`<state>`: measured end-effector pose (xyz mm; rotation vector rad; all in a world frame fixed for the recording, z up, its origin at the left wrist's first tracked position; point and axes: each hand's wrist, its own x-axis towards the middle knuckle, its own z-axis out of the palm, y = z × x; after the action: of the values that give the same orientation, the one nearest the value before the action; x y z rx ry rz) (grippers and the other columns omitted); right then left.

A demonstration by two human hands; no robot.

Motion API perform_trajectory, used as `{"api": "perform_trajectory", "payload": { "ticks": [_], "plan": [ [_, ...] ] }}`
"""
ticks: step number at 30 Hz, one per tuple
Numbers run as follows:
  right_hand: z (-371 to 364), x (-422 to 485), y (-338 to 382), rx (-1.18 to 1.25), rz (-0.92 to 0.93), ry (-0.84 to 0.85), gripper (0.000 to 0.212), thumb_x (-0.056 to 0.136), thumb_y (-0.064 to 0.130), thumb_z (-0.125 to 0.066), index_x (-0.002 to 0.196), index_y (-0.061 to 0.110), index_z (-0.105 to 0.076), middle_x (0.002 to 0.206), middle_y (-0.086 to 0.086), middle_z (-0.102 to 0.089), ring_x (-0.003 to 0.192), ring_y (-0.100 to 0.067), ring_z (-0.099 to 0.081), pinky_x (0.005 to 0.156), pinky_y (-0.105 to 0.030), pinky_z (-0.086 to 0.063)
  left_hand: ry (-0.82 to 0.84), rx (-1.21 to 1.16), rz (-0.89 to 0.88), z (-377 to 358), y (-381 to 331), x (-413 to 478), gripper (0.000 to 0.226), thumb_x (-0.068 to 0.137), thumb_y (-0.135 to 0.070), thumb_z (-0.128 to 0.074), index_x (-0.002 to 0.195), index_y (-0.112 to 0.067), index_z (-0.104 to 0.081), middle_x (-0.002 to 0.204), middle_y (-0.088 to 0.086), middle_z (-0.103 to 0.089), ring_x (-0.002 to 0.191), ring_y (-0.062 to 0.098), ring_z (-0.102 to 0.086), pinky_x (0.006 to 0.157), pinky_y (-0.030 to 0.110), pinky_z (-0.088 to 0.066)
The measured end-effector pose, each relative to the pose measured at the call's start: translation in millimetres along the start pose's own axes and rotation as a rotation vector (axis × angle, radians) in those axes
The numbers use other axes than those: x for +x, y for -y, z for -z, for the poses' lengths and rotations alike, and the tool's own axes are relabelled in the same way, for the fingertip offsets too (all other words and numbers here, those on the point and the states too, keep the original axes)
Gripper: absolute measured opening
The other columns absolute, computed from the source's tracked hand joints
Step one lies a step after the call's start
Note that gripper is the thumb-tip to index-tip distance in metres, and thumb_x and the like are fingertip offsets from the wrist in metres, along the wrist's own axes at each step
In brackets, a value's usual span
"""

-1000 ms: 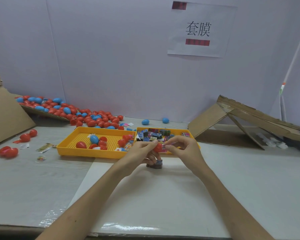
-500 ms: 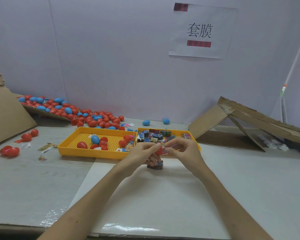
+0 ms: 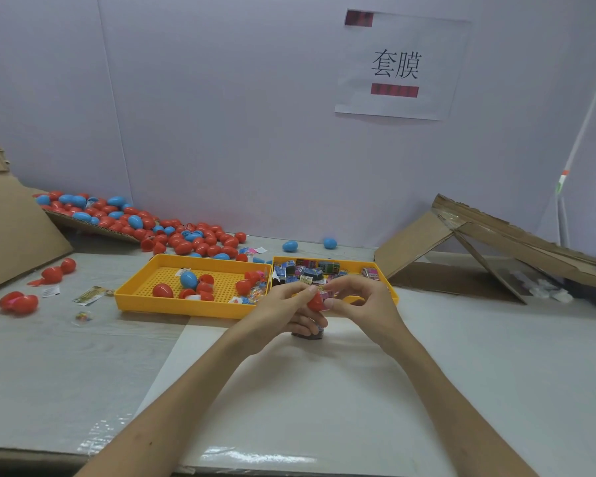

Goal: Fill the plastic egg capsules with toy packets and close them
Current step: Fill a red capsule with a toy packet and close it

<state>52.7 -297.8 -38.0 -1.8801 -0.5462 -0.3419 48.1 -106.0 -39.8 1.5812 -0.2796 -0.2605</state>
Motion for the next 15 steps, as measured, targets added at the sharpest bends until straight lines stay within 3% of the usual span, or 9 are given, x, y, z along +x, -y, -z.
{"api": "perform_trajectory", "payload": {
  "ticks": [7,15],
  "plan": [
    [-0.4,0.2,0.2,0.001,-0.031,0.059,0.026,0.08,0.017,-0.084,0.095,0.036,-0.074,0.096,0.018,-0.074,0.092,-0.004,-0.07,0.076,-0.022,-0.057,0.027,-0.014,-0.002,0.2,0.0,-0.1,0.032,0.106,-0.036,-0.048,0.116,-0.008,-0.061,0.094,0.017,-0.077,0.072,0.02,-0.073,0.068,0.026,-0.06],
    [-1.2,-1.3,-0.7,0.034,-0.019,0.089,0.031,0.08,0.01,-0.084,0.098,0.035,-0.075,0.098,0.014,-0.074,0.09,-0.005,-0.07,0.077,-0.026,-0.058,0.068,-0.043,0.006,-1.0,3.0,-0.3,0.033,0.106,-0.038,-0.046,0.109,-0.007,-0.055,0.096,0.02,-0.077,0.073,0.023,-0.074,0.068,0.027,-0.06]
  ]
}}
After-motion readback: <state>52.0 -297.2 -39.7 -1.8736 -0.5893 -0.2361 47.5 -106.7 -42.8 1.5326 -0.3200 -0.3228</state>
